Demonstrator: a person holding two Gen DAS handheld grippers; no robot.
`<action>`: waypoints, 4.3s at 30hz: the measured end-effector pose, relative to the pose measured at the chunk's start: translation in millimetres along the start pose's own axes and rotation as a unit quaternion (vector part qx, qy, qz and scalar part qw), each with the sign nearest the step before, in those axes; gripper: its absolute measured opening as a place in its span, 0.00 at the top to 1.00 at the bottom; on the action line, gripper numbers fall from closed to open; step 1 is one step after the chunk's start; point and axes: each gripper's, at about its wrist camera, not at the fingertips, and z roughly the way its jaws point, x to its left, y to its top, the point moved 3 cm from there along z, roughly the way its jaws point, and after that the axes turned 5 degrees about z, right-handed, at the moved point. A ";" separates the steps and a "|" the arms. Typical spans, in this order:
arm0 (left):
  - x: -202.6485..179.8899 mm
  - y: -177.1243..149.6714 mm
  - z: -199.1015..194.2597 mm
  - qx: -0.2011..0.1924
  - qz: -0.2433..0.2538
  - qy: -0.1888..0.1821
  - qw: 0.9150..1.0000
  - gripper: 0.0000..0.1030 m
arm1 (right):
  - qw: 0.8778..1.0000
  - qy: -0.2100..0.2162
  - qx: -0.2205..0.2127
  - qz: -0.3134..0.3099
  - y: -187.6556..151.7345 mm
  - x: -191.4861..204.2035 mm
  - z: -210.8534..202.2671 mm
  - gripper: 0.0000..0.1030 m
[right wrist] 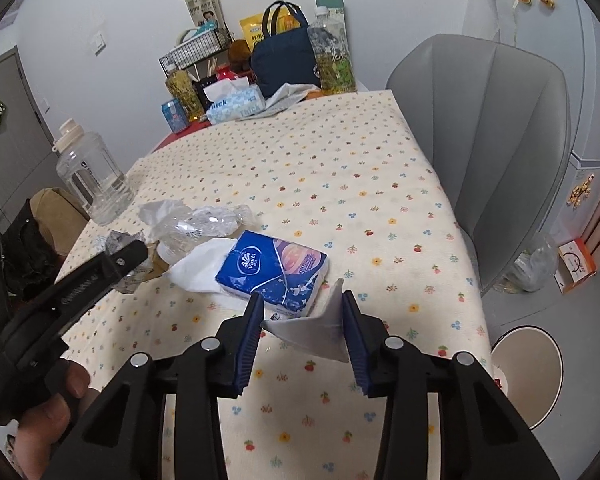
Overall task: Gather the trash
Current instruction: 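Carry the blister pack and tissue over the trash bin with both tools, then open both tools to drop the blister pack and tissue into the bin, then move both tools back over the table toward the remaining trash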
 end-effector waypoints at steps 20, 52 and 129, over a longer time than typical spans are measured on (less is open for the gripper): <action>-110.7 -22.0 -8.8 0.007 0.079 -0.058 0.995 0.56 | 0.997 -0.028 -0.053 0.045 13.5 -72.4 -64.4 0.62; -297.2 -81.0 22.2 0.065 0.214 -0.102 0.969 0.56 | 0.976 -0.089 -0.069 0.187 7.8 -265.7 -98.2 0.62; -342.2 -92.6 0.1 0.050 0.253 -0.111 0.960 0.08 | 0.954 -0.162 -0.105 0.229 -23.5 -326.7 -148.0 0.10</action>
